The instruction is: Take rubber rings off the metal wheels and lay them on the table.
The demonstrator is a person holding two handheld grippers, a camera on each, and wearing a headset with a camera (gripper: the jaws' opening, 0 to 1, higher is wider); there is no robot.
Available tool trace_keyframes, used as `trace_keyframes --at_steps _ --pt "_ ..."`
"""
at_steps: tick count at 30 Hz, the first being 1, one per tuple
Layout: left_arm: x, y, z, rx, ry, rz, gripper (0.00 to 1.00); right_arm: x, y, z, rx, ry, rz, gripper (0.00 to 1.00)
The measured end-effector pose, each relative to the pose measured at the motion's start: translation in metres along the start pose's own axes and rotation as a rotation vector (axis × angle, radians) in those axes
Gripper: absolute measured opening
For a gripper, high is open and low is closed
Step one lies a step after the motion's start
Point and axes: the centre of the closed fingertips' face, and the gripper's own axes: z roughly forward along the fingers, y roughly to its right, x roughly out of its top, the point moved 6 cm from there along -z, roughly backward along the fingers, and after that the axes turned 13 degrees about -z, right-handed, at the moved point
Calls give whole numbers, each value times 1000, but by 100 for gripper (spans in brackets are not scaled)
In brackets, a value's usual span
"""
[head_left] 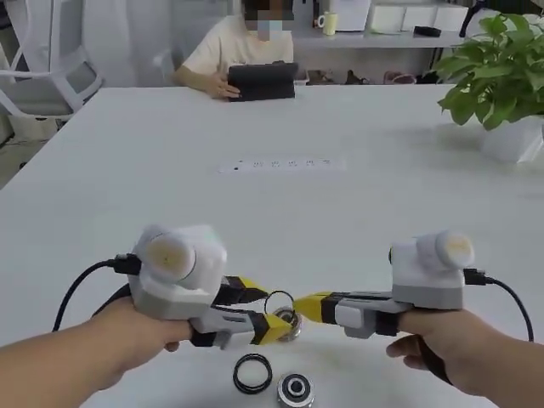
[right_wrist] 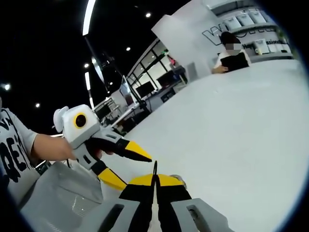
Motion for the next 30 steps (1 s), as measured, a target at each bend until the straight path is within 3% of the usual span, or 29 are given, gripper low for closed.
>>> trace_keyframes --at_steps 13,25,30 --pt "3 7 -43 -5 80 -28 44 8 -17 3 59 18 1 0" --pt "-8 13 -71 2 105 -48 60 6 -26 8 96 -11 3 0" --pt "-15 15 -79 3 90 -33 68 1 -30 10 116 -42 3 0"
